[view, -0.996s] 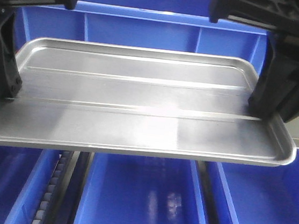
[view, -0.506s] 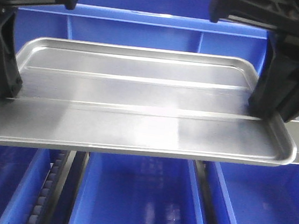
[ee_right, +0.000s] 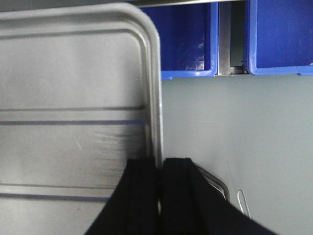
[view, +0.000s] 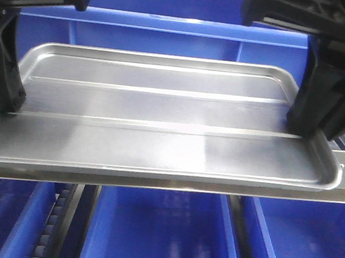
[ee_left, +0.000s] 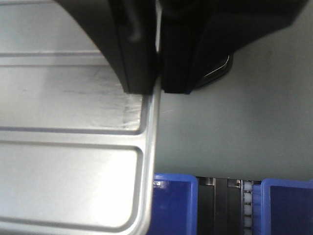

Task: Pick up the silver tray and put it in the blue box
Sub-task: 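Hold the tray level while the base drives to the blue bins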

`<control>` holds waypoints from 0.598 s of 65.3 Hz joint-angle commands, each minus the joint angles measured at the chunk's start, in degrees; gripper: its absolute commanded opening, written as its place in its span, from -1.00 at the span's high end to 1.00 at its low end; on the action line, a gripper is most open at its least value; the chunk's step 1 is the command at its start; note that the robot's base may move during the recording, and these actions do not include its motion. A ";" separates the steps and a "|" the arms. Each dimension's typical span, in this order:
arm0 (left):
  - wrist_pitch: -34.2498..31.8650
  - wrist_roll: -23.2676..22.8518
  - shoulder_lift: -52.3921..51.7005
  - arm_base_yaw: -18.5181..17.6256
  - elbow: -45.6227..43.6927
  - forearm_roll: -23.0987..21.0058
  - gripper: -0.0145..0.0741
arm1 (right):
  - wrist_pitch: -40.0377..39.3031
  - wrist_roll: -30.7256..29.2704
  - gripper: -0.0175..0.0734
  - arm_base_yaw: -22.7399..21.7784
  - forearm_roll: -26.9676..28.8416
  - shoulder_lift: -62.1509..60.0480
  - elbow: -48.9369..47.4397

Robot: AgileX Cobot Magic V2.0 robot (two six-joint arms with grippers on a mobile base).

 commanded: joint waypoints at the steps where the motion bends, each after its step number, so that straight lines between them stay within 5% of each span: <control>1: -0.54 -0.20 -1.62 -0.24 -1.41 1.34 0.70 | -1.27 -0.03 0.49 -0.07 -2.25 -1.64 -1.50; 39: -0.54 -0.20 -1.62 -0.24 -1.41 1.34 0.70 | -1.27 -0.03 0.49 -0.07 -2.25 -1.64 -1.50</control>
